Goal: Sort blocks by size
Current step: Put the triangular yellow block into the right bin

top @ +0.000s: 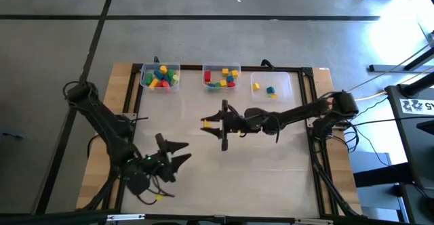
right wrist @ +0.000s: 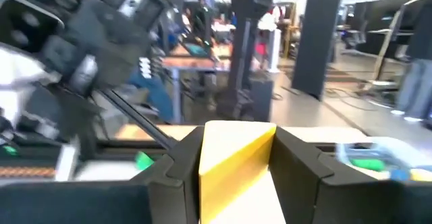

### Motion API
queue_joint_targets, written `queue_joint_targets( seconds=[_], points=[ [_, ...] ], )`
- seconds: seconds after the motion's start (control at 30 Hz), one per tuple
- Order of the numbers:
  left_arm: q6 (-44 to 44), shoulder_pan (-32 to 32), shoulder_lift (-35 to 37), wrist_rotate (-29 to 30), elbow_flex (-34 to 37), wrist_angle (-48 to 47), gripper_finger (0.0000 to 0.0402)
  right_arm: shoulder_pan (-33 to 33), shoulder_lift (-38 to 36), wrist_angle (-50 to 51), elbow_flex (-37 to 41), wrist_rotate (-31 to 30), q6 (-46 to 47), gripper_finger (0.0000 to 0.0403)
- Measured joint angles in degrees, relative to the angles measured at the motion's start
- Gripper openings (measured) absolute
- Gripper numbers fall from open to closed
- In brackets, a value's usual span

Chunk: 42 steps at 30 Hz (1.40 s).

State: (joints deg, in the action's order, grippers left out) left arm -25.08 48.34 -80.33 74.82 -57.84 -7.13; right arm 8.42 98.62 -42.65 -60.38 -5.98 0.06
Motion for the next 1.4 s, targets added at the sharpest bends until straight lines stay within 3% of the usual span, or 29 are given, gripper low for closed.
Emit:
queue_joint_targets(
  seconds=[0.27,0.5,0.63,0.77,1.1,1.4],
  points=[
    [24.3,4.9,0.9,-3.4,0.0,-13.3,0.0213,-3.5,-9.0,17.4,0.0,-5.9,-6.9,0.0140],
    [54.2,4.6,0.9,-12.8,0.0,-34.1,0.0213,-7.6,-16.7,34.0,-0.1,-13.7,-9.6,0.0140],
    [65.3,4.4,0.9,-16.3,1.5,-39.5,0.0213,-10.8,-20.8,44.9,-0.1,-18.5,-9.8,0.0140],
    [70.1,4.5,0.9,-17.5,4.0,-40.1,0.0213,-14.3,-24.2,56.2,-0.1,-22.1,-9.3,0.0140],
    [76.7,4.4,0.8,-17.5,7.6,-40.3,0.0213,-25.9,-24.6,76.1,0.1,-22.4,-5.4,0.0140],
    [77.2,4.5,0.8,-17.5,7.6,-40.2,0.0213,-36.3,-24.4,76.2,5.4,-18.3,-4.9,0.0140]
  ],
)
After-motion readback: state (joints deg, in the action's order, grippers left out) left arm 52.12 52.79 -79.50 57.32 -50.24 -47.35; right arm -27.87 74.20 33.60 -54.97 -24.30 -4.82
